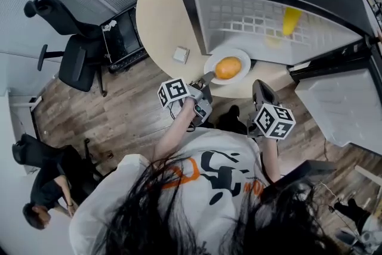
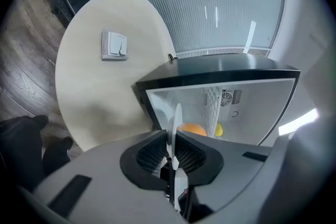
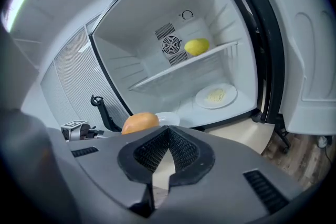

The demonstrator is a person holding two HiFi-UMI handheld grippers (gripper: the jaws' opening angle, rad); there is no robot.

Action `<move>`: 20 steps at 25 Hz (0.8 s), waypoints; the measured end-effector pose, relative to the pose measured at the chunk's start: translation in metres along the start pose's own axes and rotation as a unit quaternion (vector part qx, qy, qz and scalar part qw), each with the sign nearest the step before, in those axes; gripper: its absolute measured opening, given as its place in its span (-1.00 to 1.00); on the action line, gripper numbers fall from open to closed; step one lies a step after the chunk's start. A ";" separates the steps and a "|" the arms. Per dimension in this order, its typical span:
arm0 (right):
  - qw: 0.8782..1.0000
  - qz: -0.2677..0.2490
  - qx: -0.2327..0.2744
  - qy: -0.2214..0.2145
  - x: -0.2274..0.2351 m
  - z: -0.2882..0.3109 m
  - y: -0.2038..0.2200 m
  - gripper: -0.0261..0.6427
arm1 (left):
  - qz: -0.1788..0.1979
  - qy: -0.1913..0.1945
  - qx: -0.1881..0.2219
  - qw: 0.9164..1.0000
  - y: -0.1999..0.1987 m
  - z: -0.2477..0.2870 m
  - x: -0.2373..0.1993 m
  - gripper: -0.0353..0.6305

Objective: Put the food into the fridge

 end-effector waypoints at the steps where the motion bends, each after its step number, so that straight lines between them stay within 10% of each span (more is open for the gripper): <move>1: 1.000 -0.002 -0.002 -0.004 0.004 0.001 -0.002 -0.88 | -0.004 0.003 0.008 1.000 0.003 0.004 0.000 -0.77; 20: 0.998 -0.020 -0.033 -0.054 0.048 0.003 -0.018 -0.88 | -0.054 0.002 0.140 0.989 0.015 0.054 -0.006 -0.77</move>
Point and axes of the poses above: the fingertips, and each gripper's own axes: z forward along the fingers, x to its right, y out of its underside, the point moved 7 cm from there along -z, backward along the fingers, and after that the axes turned 7 degrees about x, right-handed, at the moved point
